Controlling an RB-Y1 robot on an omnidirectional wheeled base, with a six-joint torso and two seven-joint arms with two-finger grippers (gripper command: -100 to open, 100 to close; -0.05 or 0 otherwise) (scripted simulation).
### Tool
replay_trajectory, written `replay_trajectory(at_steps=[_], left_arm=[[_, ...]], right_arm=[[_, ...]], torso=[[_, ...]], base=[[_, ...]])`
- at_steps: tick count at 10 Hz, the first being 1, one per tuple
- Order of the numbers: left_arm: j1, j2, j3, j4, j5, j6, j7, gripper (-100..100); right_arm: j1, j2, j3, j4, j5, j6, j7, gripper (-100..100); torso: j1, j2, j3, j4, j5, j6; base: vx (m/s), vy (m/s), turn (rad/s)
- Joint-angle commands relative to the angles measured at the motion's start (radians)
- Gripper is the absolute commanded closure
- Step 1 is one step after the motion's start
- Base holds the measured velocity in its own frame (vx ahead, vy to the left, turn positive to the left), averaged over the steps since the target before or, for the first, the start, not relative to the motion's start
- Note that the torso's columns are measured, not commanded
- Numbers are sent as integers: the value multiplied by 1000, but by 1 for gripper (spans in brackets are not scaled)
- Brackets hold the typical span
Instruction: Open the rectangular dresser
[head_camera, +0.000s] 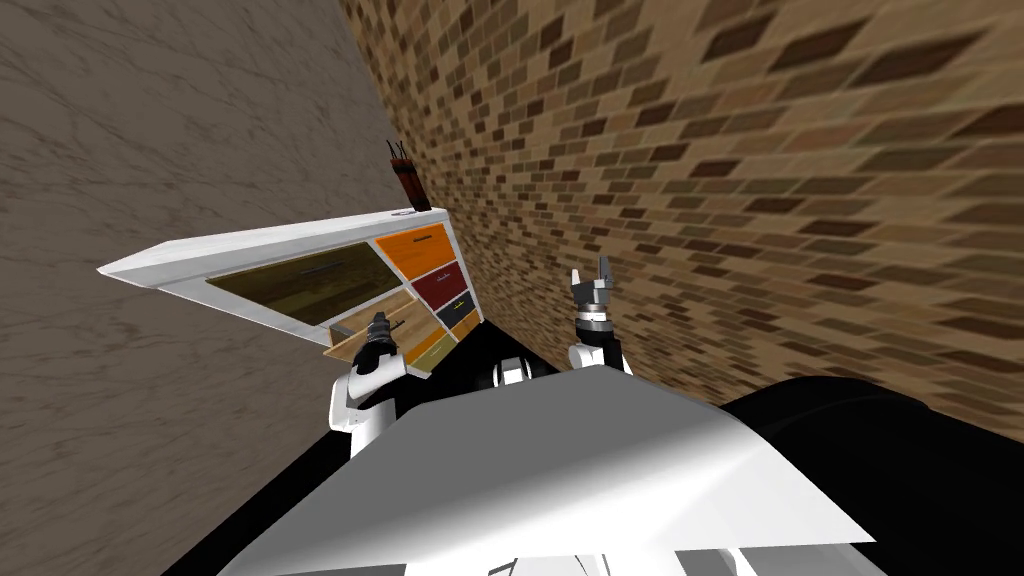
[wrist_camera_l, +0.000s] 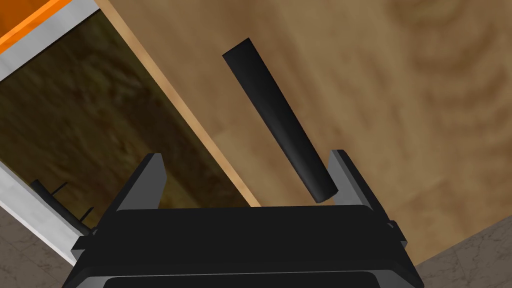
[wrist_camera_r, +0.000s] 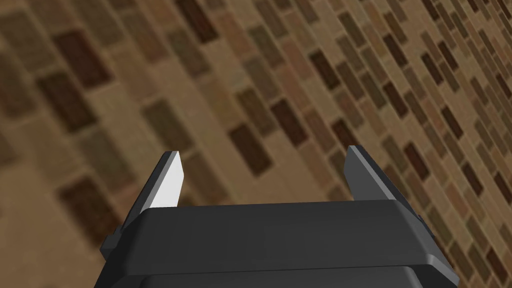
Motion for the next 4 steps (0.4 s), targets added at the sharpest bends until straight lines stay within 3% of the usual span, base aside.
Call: replay_trajectory(at_steps=[1, 4], left_arm=[[1, -1, 0, 2, 0, 1, 0, 0], [3, -3, -1, 5, 1, 3, 0, 0]], right_arm=[[0, 0, 0, 0, 0, 0, 0, 0], [0, 0, 0, 0, 0, 0, 0, 0]], torso=[[1, -1, 0, -1, 1, 0], [3, -2, -1, -2, 3, 1]], base=[[0, 0, 0], [0, 0, 0]])
